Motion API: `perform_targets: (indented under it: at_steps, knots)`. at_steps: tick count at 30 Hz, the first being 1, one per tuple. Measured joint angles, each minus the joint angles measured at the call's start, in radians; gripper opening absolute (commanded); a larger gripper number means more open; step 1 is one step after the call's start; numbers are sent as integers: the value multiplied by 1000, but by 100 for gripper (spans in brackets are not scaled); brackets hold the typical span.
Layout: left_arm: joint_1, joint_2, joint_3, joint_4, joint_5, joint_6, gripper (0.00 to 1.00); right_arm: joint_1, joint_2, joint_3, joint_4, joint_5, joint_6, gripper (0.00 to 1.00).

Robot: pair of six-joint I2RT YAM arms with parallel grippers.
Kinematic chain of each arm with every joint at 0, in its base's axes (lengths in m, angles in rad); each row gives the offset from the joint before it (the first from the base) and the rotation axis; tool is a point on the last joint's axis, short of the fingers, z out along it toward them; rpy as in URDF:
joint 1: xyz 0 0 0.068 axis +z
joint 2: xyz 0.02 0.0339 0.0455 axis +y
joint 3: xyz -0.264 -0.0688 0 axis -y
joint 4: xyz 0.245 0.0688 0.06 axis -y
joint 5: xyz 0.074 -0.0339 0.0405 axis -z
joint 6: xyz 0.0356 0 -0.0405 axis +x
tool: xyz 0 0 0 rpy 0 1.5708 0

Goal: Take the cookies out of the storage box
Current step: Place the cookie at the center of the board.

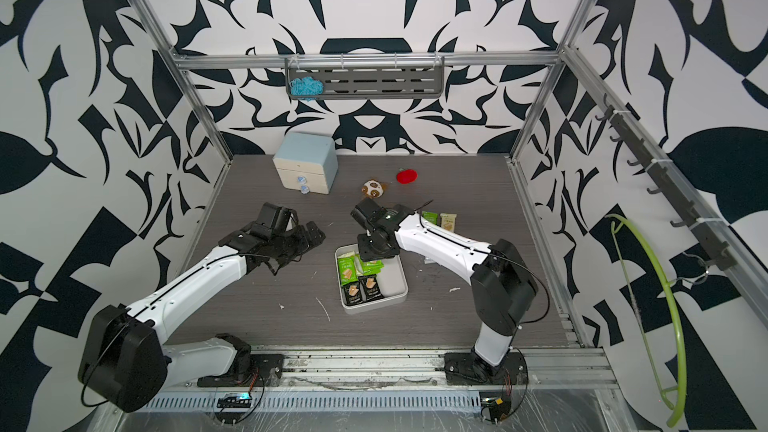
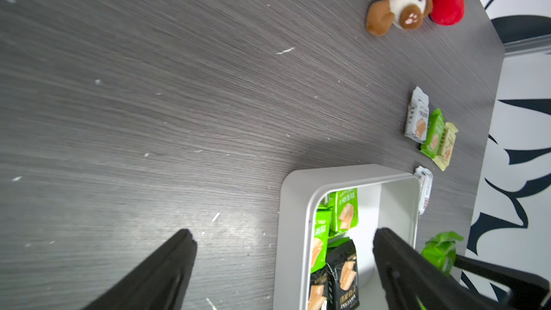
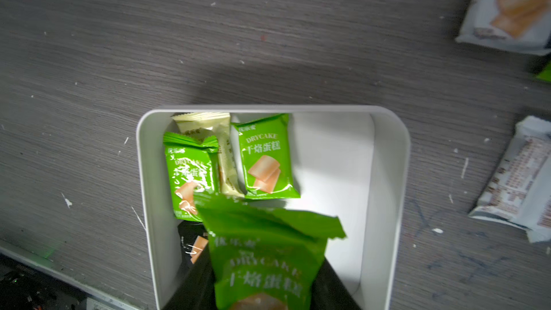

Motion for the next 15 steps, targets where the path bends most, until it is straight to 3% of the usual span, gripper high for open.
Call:
perform_targets:
  at_steps: [8,15]
  knots:
    - [-50,138,116,11,3,14,99,-296,-184,-154,-4,5,-31,43]
    - [-60,243,211,25,19,27,99,-510,-146,-226,-3,37,-99,43]
